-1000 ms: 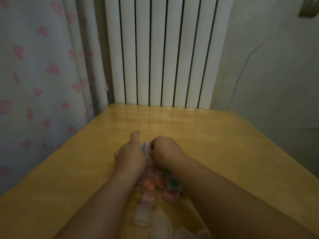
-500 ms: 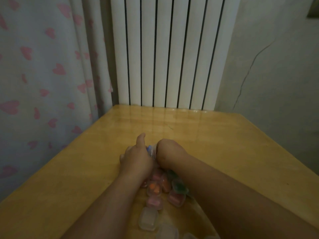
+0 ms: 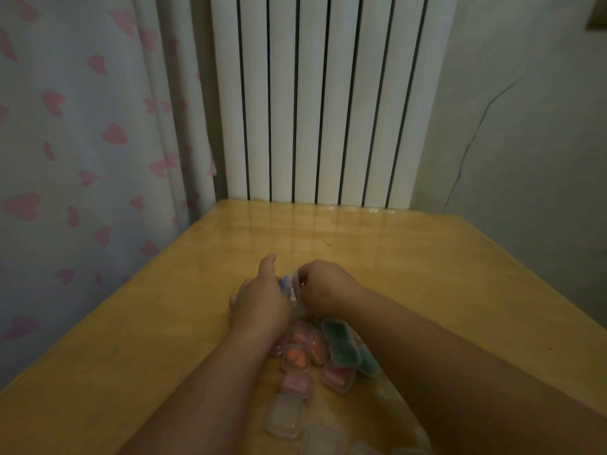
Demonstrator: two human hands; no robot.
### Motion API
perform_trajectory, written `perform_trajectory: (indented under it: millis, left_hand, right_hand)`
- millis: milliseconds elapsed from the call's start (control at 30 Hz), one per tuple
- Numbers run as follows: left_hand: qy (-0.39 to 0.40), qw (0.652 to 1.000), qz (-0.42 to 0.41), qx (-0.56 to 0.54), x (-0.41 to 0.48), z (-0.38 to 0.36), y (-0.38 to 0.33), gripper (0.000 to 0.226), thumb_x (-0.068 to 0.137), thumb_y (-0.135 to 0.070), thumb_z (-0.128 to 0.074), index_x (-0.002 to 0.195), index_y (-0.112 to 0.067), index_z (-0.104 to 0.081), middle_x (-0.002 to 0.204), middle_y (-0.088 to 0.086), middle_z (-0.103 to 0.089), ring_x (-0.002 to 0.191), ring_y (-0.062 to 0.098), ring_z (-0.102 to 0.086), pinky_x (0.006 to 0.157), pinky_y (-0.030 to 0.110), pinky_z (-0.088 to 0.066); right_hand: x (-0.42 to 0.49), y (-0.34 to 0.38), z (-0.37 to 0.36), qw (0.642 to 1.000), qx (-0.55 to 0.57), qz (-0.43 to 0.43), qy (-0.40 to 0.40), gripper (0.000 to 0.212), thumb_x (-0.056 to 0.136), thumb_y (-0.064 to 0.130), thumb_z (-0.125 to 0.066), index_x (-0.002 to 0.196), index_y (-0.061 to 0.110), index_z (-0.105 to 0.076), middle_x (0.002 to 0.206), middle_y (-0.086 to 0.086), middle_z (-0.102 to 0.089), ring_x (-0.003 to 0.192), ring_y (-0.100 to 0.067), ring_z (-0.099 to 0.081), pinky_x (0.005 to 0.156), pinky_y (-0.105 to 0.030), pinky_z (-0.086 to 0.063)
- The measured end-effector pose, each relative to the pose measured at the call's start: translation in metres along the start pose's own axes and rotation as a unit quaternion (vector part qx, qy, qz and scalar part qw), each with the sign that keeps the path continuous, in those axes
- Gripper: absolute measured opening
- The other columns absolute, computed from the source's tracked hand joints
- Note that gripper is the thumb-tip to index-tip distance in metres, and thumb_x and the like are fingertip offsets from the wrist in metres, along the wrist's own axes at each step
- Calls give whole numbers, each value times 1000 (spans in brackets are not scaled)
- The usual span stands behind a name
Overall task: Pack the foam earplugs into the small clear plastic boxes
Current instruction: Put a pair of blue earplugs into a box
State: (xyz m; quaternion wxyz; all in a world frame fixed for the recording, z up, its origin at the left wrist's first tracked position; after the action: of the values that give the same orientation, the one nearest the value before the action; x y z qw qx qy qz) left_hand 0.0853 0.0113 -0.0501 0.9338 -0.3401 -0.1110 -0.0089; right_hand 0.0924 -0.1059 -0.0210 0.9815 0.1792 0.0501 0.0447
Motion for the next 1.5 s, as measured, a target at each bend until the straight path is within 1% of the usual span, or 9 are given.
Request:
perform_trajectory:
  millis: [233,400,567,867,1067,1200,1333,1433,1500]
  left_hand:
    - [6,1000,15,-22,-1,2,0,66,95,-23,-51,152,-25,-20,126,-8,-63,120,22,-54,104,45,-37]
    - [22,999,17,-24,-5,7,-6,72,92,-29,-56,153,-26,-19,120,-7,-64,119,24,-55,103,45,-37]
    - [29,999,18,-14,-6,8,-7,75,90,-20,-56,154,-30,-18,119,-8,-64,118,22,-55,104,45,-36]
    - [20,1000,13,-9,-4,6,-1,76,88,-28,-62,151,-36,-21,112,-9,-68,112,21,-59,99,42,-41]
    - [-30,999,0,26,-1,3,4,20,90,-19,-52,107,-28,-49,104,-3,-69,105,27,-59,84,35,-43]
    - [-21,1000,11,-15,0,0,5,10,85,-19,-56,84,-29,-53,94,4,-67,100,28,-58,82,34,-48]
    - [-97,993,-23,71,-8,15,-8,19,86,-19,-59,102,-28,-65,107,-3,-67,110,25,-51,87,33,-42]
    - [-158,980,-117,-40,-22,33,-28,20,84,-11,-61,96,-26,-67,98,-10,-62,99,18,-55,78,27,-40]
    - [-67,964,-162,-198,-33,32,-43,22,85,-8,-65,85,-30,-67,84,-13,-64,83,10,-60,71,23,-44]
  right_hand:
    - [2,-3,-10,998,62,-5,-10,28,94,12,-49,118,8,-63,119,-15,-63,111,-32,-60,93,-37,-50]
    - [2,2,-9,991,130,-6,-25,30,96,12,-47,122,9,-61,123,-12,-63,115,-28,-58,83,-26,-42]
    - [7,1,-9,993,117,-34,-10,18,86,16,-66,102,10,-71,100,-9,-72,93,-23,-67,81,-33,-56]
    - [2,-1,-5,988,125,-51,-81,9,80,18,-66,85,22,-72,79,0,-65,79,-19,-64,66,-26,-50]
    - [-11,-16,10,960,231,-52,-146,10,83,22,-72,93,22,-73,85,5,-67,67,-3,-59,54,-13,-43]
    - [-34,-34,16,925,325,-70,-182,5,84,18,-73,85,22,-70,83,1,-70,72,-15,-70,73,-36,-60]
    - [-65,-45,19,893,413,-61,-168,6,84,6,-71,85,12,-72,78,-8,-72,69,-20,-72,77,-43,-60]
    - [-92,-48,26,890,422,-45,-166,8,84,5,-71,88,12,-74,76,-8,-73,65,-14,-70,69,-30,-61]
    - [-107,-49,32,896,408,-28,-173,8,83,9,-72,86,16,-75,73,-4,-74,61,-6,-67,58,-20,-57]
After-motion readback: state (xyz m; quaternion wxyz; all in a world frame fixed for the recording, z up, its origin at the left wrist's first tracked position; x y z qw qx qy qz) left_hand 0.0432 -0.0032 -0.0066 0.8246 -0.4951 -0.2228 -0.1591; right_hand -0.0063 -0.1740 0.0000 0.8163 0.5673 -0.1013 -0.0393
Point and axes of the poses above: each hand's wrist, its own x-axis towards the middle knuckle, its own z-axis out of the back of the hand, y = z × x, the point moved 4 cm from there along x, towards the middle knuckle
